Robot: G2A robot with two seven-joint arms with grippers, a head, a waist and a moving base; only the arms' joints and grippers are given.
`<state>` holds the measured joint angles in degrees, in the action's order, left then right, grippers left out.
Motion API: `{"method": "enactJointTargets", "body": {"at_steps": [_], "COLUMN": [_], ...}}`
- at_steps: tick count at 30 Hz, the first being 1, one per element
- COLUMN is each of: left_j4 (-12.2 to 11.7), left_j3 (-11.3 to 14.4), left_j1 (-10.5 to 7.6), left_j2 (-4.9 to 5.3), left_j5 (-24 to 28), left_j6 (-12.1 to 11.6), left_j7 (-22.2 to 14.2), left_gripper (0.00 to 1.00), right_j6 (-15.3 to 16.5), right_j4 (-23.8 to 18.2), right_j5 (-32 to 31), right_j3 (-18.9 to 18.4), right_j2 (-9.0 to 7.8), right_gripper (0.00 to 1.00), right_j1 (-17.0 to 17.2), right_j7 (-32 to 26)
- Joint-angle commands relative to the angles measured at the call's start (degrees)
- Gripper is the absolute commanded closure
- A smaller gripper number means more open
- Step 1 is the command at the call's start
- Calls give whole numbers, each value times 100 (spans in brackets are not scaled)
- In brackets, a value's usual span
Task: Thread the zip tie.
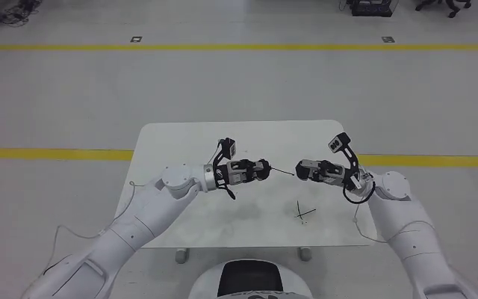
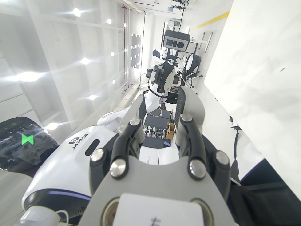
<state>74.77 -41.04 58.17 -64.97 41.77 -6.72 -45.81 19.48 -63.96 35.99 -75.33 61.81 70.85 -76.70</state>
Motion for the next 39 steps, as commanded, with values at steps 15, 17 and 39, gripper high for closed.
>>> {"method": "enactJointTargets", "body": {"at_steps": [15,17,39], "left_j4": [248,320,320], "left_j3": [-377,-448,-448], "left_j1": [61,57,57], "left_j2": [43,69,69], "left_j5": [98,25,25], "left_j6": [98,99,99], "left_j7": [-99,-133,-133], "left_gripper": [100,100,100], "right_j6": [0,0,-100], "right_j4": [173,173,-65], "right_j5": [-29,-29,-84], "right_j3": [40,40,-72], "right_j2": [15,15,-24], "right_gripper": [0,0,0], "right_j1": [-160,-160,-31], "right_j7": [-87,-87,144]}}
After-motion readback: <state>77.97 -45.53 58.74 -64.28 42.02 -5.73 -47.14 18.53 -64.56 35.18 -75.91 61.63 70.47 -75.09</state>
